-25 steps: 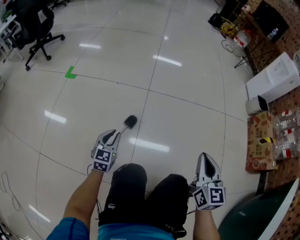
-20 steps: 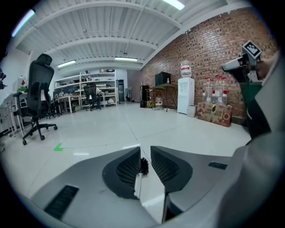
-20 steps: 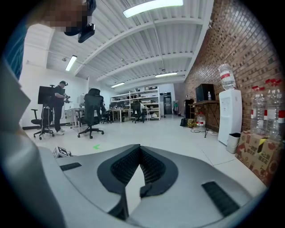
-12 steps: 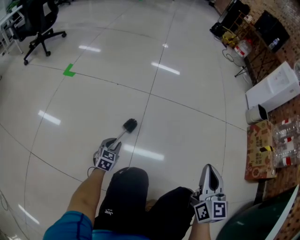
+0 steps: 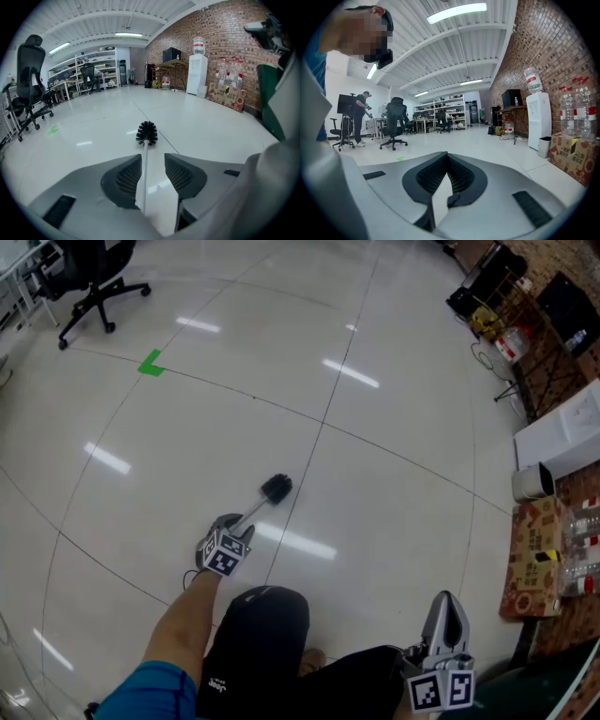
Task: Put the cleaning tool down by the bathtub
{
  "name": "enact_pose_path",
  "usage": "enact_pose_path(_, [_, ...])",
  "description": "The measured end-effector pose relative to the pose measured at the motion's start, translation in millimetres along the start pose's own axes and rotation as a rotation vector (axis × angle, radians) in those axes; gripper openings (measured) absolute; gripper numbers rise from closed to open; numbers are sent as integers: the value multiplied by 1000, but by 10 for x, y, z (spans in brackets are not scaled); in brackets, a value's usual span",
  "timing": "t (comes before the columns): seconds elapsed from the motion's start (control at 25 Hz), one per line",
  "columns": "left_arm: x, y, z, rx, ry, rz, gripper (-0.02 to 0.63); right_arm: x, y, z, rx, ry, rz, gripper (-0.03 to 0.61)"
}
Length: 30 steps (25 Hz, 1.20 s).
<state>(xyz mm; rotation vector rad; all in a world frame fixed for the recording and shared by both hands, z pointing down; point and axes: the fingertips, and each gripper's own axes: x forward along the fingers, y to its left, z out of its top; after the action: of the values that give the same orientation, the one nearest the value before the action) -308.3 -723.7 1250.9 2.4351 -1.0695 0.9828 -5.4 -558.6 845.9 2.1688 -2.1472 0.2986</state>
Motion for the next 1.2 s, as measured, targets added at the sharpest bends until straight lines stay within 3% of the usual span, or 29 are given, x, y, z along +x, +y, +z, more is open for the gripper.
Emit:
enact_pose_path(0.32, [399, 99, -344, -32, 127, -23, 153, -28, -128, -86, -4, 65, -4, 17])
enact_pose_path(0.44, [493, 101, -453, -58, 168, -44, 183, -31, -186, -121, 9, 92, -6, 17])
enact_pose_path(0.76, [587, 93, -817, -42, 284, -52, 186, -69, -172, -230, -11, 135, 16, 17])
enact_pose_path(0.8, [574, 47, -882, -30, 313, -60, 177, -82, -168, -239, -13, 136, 20, 17])
enact_pose_path(0.88, [529, -37, -1028, -7, 379, -66, 78, -108, -161, -258, -15, 139, 26, 17])
enact_pose_path(1.08, [491, -88, -1100, -30, 428, -59, 71, -162, -181, -303, -12, 144, 31, 17])
enact_pose_path(1.2, [505, -105, -938, -65, 374, -55, 69, -167, -223, -322, -1, 140, 26, 17])
